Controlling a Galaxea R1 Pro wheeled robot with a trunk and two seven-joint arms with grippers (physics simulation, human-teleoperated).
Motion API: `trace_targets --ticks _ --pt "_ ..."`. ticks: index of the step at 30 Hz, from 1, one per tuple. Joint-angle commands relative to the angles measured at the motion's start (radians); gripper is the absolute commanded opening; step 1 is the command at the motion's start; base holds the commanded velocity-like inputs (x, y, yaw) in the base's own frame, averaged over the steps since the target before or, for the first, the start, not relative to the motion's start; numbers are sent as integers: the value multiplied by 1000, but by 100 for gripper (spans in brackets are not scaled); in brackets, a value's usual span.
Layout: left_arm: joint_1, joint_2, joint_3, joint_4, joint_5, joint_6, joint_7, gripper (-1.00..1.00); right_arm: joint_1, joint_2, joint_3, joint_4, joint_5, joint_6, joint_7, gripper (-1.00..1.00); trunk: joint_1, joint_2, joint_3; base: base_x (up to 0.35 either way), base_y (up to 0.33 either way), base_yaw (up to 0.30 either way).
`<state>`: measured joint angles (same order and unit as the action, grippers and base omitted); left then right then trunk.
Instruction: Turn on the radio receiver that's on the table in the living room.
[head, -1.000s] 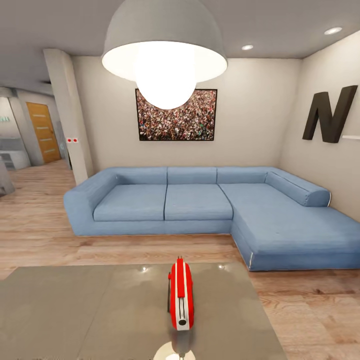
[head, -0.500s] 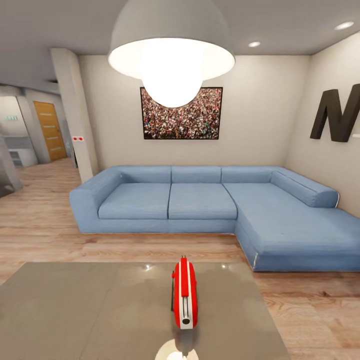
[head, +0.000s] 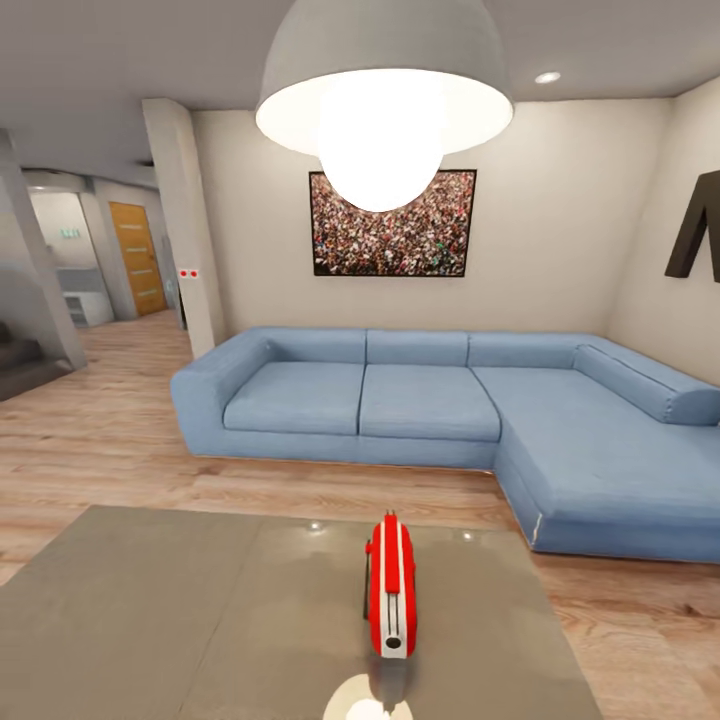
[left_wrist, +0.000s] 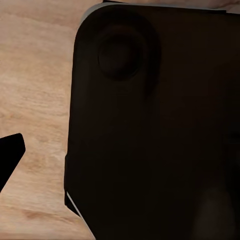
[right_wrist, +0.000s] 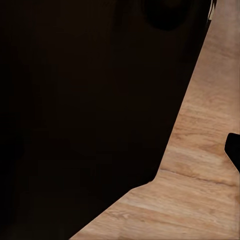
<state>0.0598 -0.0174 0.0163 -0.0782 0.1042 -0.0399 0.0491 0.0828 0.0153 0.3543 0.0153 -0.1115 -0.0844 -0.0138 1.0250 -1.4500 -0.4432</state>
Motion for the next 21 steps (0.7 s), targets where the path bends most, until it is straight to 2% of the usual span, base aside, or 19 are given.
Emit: trace_targets --ticks 1,21 --pt "0 0 0 0 0 0 0 100 0 0 0 0 -1 0 0 100 0 0 0 0 0 31" --pt "0 -1 2 0 5 0 0 100 0 -3 0 0 -3 0 -2 100 0 0 0 0 0 4"
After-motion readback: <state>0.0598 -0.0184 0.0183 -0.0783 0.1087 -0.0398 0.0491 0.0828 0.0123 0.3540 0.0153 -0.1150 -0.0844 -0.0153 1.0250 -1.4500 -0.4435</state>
